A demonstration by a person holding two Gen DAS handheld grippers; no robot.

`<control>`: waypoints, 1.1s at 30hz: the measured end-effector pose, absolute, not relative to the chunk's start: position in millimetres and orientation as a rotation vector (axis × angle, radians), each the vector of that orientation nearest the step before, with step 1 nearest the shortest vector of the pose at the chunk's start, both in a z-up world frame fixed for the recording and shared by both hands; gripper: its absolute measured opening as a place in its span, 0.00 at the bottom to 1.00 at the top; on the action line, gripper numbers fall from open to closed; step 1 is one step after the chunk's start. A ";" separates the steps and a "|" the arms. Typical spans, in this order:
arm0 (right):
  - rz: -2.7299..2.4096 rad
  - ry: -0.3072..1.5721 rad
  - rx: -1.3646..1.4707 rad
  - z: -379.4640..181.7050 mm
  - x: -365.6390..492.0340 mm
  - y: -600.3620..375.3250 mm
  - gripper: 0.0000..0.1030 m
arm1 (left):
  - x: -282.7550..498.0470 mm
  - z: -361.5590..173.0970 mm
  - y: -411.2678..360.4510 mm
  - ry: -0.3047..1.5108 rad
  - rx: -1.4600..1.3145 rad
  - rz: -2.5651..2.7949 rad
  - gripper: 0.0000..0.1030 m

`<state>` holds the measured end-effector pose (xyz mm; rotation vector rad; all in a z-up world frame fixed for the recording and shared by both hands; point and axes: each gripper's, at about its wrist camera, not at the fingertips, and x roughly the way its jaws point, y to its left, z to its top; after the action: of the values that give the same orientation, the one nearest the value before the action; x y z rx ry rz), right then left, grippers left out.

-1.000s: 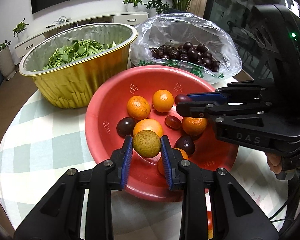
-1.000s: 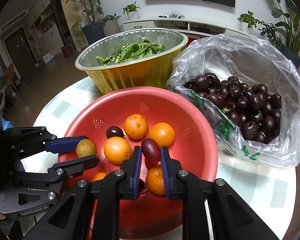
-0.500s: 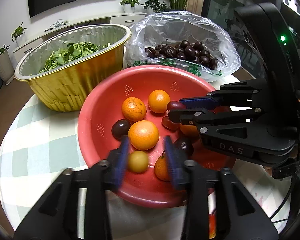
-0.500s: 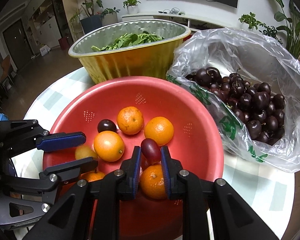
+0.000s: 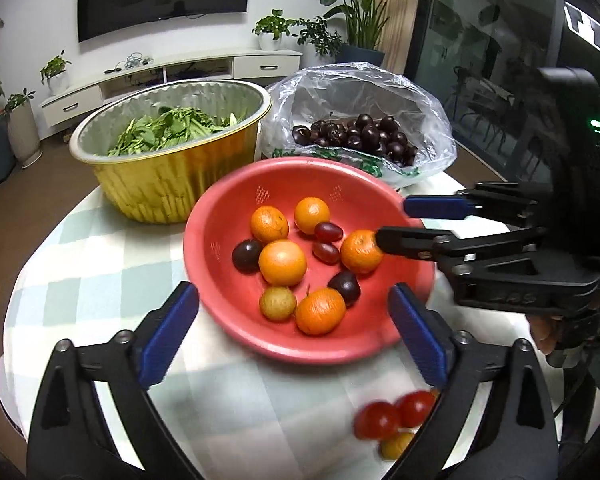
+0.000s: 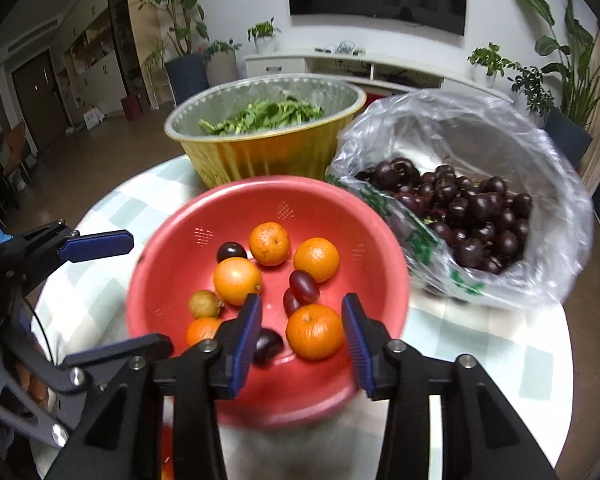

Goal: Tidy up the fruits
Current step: 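Open both tools to drop the yellow fruit and red plum into the bowl, then move both open tools back to the loose fruits on the table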

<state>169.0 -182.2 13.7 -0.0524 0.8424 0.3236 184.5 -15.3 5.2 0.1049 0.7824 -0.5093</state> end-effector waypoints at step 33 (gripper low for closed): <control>0.492 0.931 -0.075 -40.1 44.5 -184.5 0.46 | 68.4 -55.3 -21.3 0.939 0.212 -0.521 1.00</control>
<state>44.5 -184.5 -40.1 -0.0748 0.9308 0.4918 68.4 -21.3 -55.3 0.2124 0.9395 -0.5210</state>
